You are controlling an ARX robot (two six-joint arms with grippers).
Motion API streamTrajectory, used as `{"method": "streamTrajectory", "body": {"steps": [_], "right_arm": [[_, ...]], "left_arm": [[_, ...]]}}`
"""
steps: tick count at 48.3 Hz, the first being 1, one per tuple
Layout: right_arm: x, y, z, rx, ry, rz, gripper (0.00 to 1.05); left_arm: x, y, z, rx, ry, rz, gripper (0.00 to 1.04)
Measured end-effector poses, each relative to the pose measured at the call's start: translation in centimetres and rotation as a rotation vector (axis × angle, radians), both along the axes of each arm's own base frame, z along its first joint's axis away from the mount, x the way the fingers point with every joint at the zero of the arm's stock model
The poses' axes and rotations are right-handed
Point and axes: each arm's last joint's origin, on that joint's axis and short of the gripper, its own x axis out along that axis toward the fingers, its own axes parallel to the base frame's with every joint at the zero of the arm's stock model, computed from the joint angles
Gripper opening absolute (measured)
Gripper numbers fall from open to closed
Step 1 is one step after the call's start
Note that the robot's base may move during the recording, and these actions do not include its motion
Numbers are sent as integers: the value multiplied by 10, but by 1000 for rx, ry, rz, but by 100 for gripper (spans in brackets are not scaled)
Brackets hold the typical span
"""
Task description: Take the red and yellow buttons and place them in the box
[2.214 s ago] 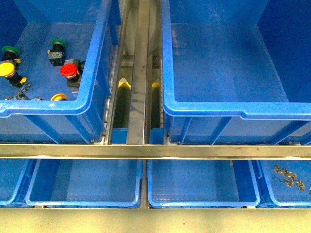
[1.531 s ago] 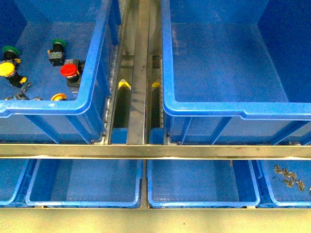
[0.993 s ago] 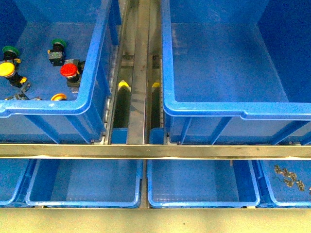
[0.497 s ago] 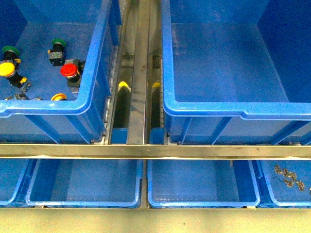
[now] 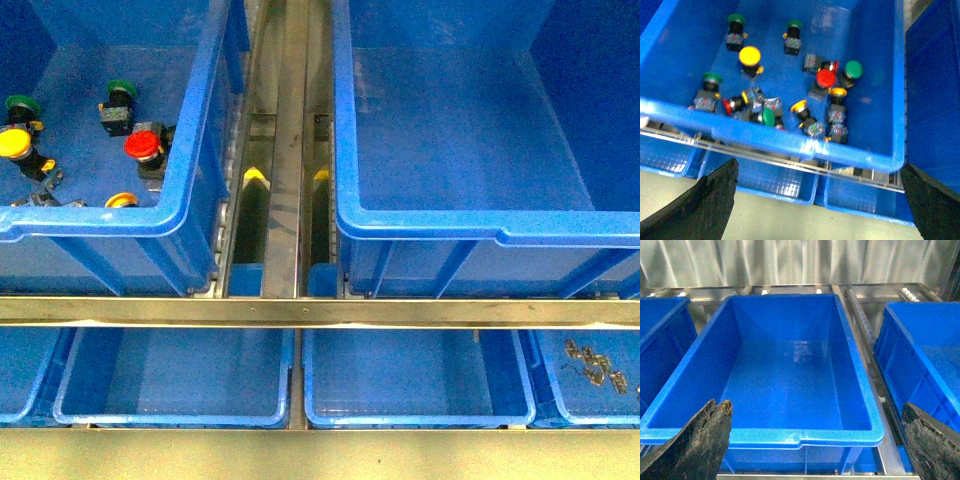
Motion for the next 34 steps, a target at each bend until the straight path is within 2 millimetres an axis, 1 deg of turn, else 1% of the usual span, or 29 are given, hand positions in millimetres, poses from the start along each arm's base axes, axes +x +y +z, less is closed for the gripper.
{"method": "streamTrajectory", "body": {"steps": [4, 6, 8, 9, 11, 13, 15, 18, 23, 26, 27, 30, 34], "right_arm": [[0, 0, 0, 0, 0, 0, 99], [0, 0, 0, 0, 0, 0, 99], [0, 0, 0, 0, 0, 0, 99], [0, 0, 0, 0, 0, 0, 99], [0, 0, 0, 0, 0, 0, 99], [0, 0, 0, 0, 0, 0, 99], [0, 0, 0, 0, 0, 0, 99], [0, 0, 0, 0, 0, 0, 99], [0, 0, 0, 0, 0, 0, 99], [0, 0, 0, 0, 0, 0, 99], [0, 0, 0, 0, 0, 0, 99], [0, 0, 0, 0, 0, 0, 99], [0, 0, 0, 0, 0, 0, 99]], "left_arm": [[41, 9, 8, 45, -10, -79, 97], [68, 16, 11, 103, -7, -143, 97], [86, 22, 10, 155, -6, -192, 97], [94, 24, 9, 182, -1, -206, 97], [120, 33, 4, 261, 16, -259, 97], [140, 40, -3, 292, 51, -307, 97], [155, 45, -10, 323, 77, -337, 97], [177, 50, -21, 339, 113, -387, 97], [201, 53, -36, 360, 147, -466, 97], [216, 52, -46, 368, 157, -513, 97], [218, 52, -47, 370, 159, -520, 97], [234, 49, -57, 386, 169, -569, 97], [250, 44, -68, 411, 185, -621, 97]]}}
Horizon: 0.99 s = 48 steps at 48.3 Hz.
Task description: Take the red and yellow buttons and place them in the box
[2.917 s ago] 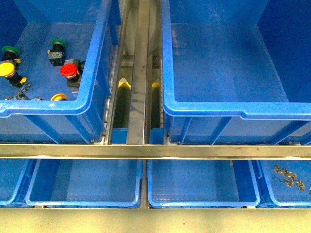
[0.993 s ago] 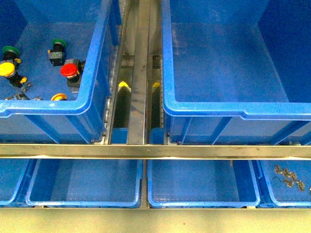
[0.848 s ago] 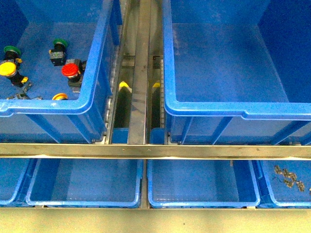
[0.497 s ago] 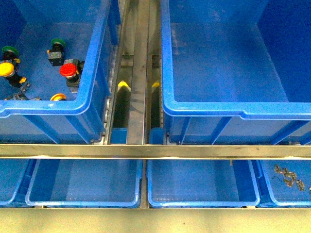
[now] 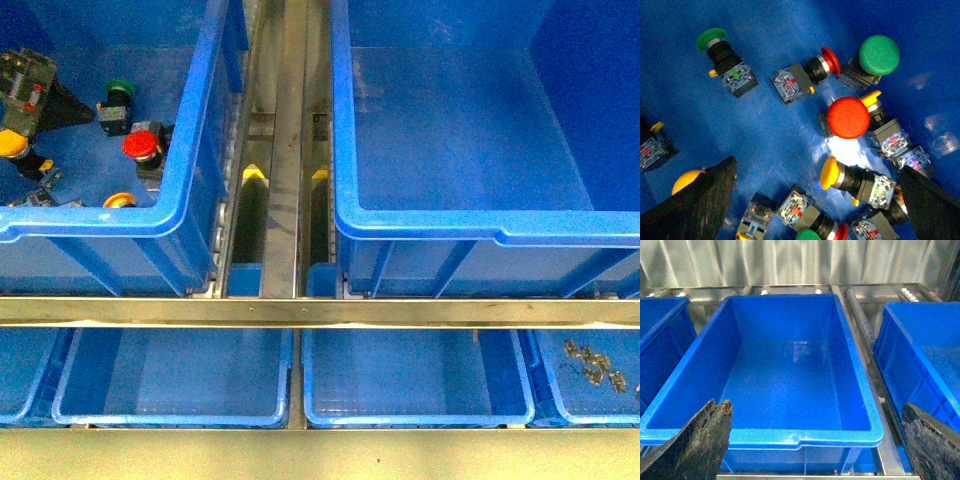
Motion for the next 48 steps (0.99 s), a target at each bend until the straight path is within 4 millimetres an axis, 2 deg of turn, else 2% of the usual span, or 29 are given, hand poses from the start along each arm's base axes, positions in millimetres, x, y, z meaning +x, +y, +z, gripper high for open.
{"method": "streamTrajectory", "body": {"steps": [5, 12, 25, 33, 48], "right_arm": [[0, 0, 0, 0, 0, 0, 99], [0, 0, 0, 0, 0, 0, 99], [0, 0, 0, 0, 0, 0, 99], [0, 0, 0, 0, 0, 0, 99], [0, 0, 0, 0, 0, 0, 99]], "left_arm": [[13, -5, -18, 26, 30, -48, 97], [19, -9, -34, 33, 71, -97, 97], [34, -17, -44, 50, 71, -159, 97], [47, -29, -53, 59, 75, -211, 97], [57, -41, -68, 64, 99, -258, 97]]}}
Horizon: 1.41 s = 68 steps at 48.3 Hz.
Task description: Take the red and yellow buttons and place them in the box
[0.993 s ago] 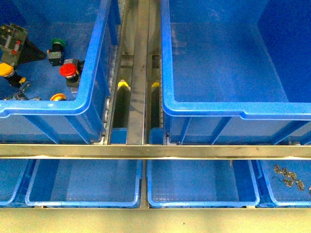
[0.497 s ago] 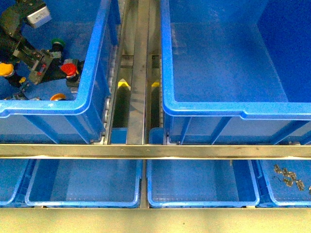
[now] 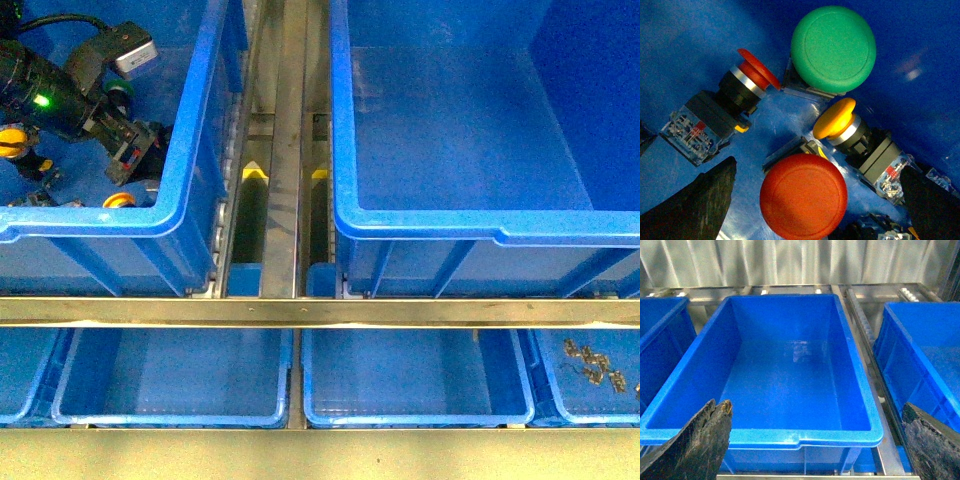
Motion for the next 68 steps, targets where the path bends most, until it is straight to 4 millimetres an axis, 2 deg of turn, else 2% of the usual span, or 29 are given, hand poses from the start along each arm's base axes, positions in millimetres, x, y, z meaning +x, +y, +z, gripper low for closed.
{"method": "streamTrajectory", "body": {"steps": [18, 27, 36, 42, 45, 53, 59, 64, 68], "right_arm": [[0, 0, 0, 0, 0, 0, 99], [0, 0, 0, 0, 0, 0, 99], [0, 0, 0, 0, 0, 0, 99], [0, 0, 0, 0, 0, 0, 99], [0, 0, 0, 0, 0, 0, 99], [0, 0, 0, 0, 0, 0, 99], [0, 0, 0, 0, 0, 0, 99], [0, 0, 0, 0, 0, 0, 99], [0, 0, 0, 0, 0, 0, 99]], "left_arm": [[7, -1, -10, 1, 16, -15, 97], [8, -1, -9, -7, 14, -13, 67], [8, -1, -9, -10, 10, -7, 45], [9, 1, -9, -13, -2, 1, 41], [9, 2, -9, -19, -7, 14, 36], [9, 6, -9, -54, -11, 58, 34], [10, 24, 10, -164, -12, 190, 34], [3, 46, 44, -283, -17, 316, 34], [-4, 56, 63, -350, -13, 373, 34]]}}
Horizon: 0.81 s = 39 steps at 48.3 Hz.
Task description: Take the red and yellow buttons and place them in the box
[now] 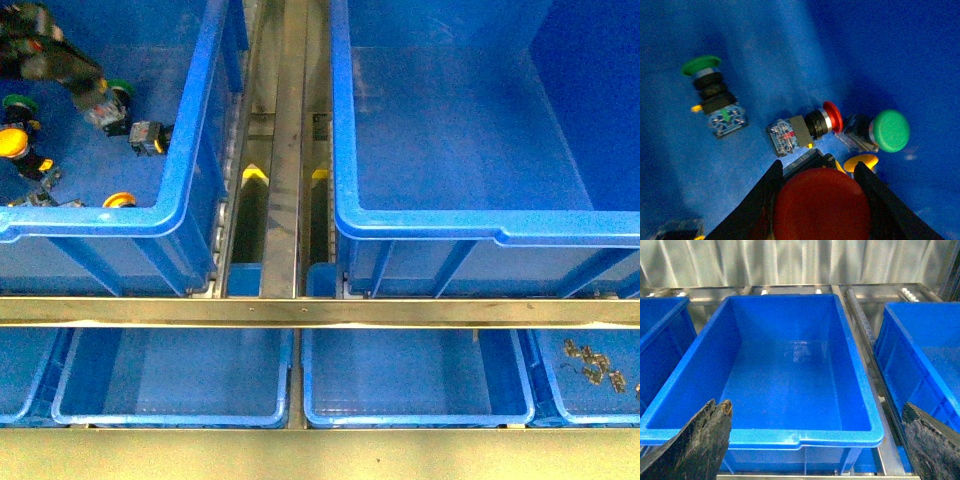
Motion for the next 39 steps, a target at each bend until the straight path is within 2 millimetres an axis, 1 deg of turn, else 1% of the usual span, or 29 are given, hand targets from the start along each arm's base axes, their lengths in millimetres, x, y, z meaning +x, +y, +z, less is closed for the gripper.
{"method": "streamTrajectory", "body": {"steps": [3, 7, 9, 14, 17, 21, 22, 23, 25, 28, 30, 33, 39], "right_arm": [[0, 0, 0, 0, 0, 0, 99], [0, 0, 0, 0, 0, 0, 99], [0, 0, 0, 0, 0, 0, 99], [0, 0, 0, 0, 0, 0, 99], [0, 0, 0, 0, 0, 0, 99], [0, 0, 0, 0, 0, 0, 99], [0, 0, 0, 0, 0, 0, 99], [0, 0, 0, 0, 0, 0, 99], [0, 0, 0, 0, 0, 0, 99], [0, 0, 0, 0, 0, 0, 99], [0, 0, 0, 0, 0, -1, 99], [0, 0, 0, 0, 0, -1, 99], [0, 0, 0, 0, 0, 0, 99]], "left_arm": [[-8, 9, 15, -44, -5, 53, 34], [-21, 15, 28, -114, 11, 101, 34], [-30, 13, 31, -165, 40, 114, 34], [-48, -3, 37, -240, 90, 93, 34], [-57, -15, 42, -274, 102, 68, 34], [-69, -40, 57, -327, 99, 9, 34], [-70, -43, 60, -330, 95, -1, 34], [-73, -50, 64, -342, 92, -15, 34], [-81, -70, 79, -378, 81, -68, 34], [-88, -92, 95, -411, 66, -125, 34], [-91, -105, 94, -443, 99, -151, 34], [-93, -124, 95, -439, 101, -169, 34], [-95, -150, 93, -455, 124, -195, 34]]}}
